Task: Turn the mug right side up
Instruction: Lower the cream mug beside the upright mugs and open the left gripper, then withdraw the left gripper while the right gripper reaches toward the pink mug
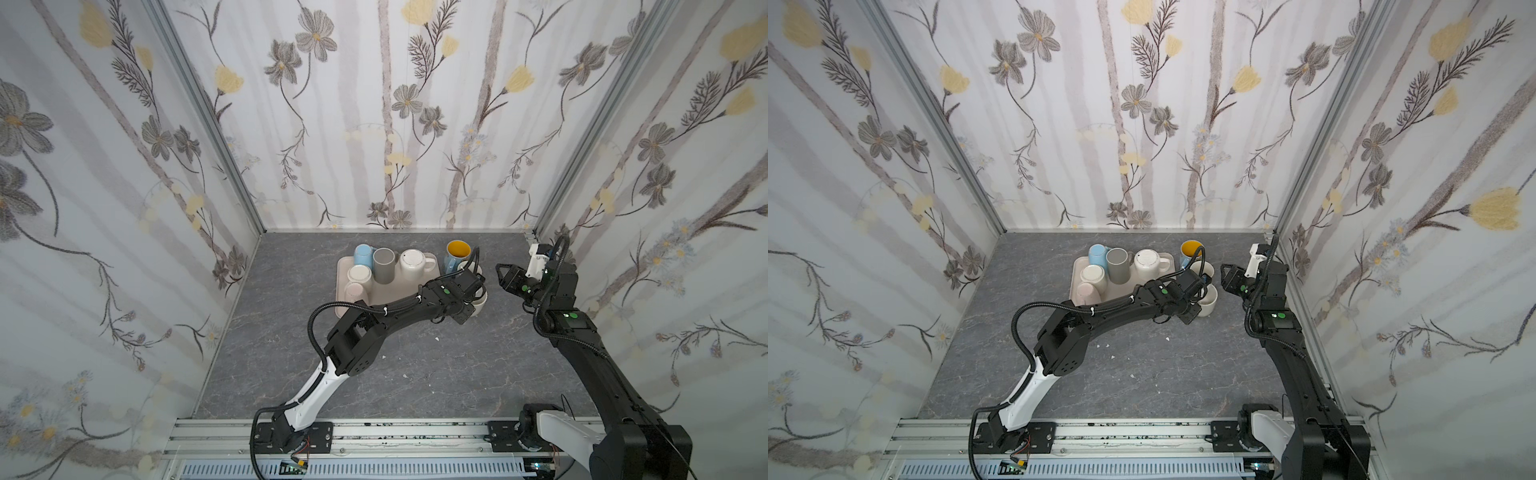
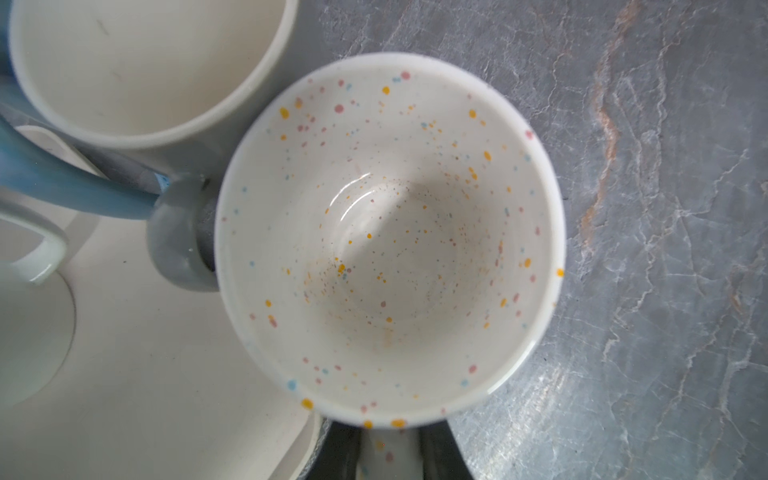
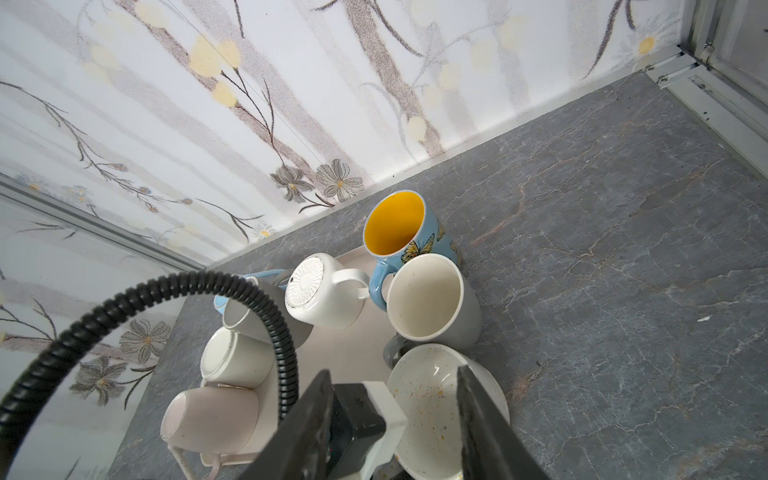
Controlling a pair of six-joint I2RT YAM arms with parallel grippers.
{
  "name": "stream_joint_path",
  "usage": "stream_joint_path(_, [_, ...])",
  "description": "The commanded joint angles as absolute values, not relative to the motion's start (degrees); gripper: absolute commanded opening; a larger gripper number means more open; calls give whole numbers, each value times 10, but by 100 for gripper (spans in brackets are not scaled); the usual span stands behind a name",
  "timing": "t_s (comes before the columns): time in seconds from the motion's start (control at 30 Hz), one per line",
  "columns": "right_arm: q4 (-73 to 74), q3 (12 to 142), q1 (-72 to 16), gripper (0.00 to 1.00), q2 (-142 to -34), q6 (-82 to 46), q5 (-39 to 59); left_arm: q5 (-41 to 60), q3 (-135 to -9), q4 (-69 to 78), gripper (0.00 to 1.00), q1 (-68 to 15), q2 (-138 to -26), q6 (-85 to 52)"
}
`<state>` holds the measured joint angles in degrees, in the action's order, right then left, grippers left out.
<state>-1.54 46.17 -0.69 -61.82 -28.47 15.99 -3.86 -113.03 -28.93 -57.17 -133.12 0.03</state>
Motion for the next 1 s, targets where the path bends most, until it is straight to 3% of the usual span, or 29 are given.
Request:
stream_joint_path(0.0, [0,463,-7,48,-620,-288,171,-68,-1135,-293,34,-570,-1330,7])
stream_joint_path(0.17, [0,464,-9,48,-622,-289,175,-71,-1095,-271,44,-570,-1287,0])
stream_joint_path(0.47, [-2,474,-37,46,-620,-290,149,-58,-978,-189,50,-563,-1149,-26])
stream_joint_path(0.7, [-9,493,-123,46,-642,-276,84,-116,-831,-147,54,-520,-1022,-75])
stream_joint_path(0.97, [0,539,-254,46,-733,-276,44,-144,-591,-80,59,-410,-822,-175])
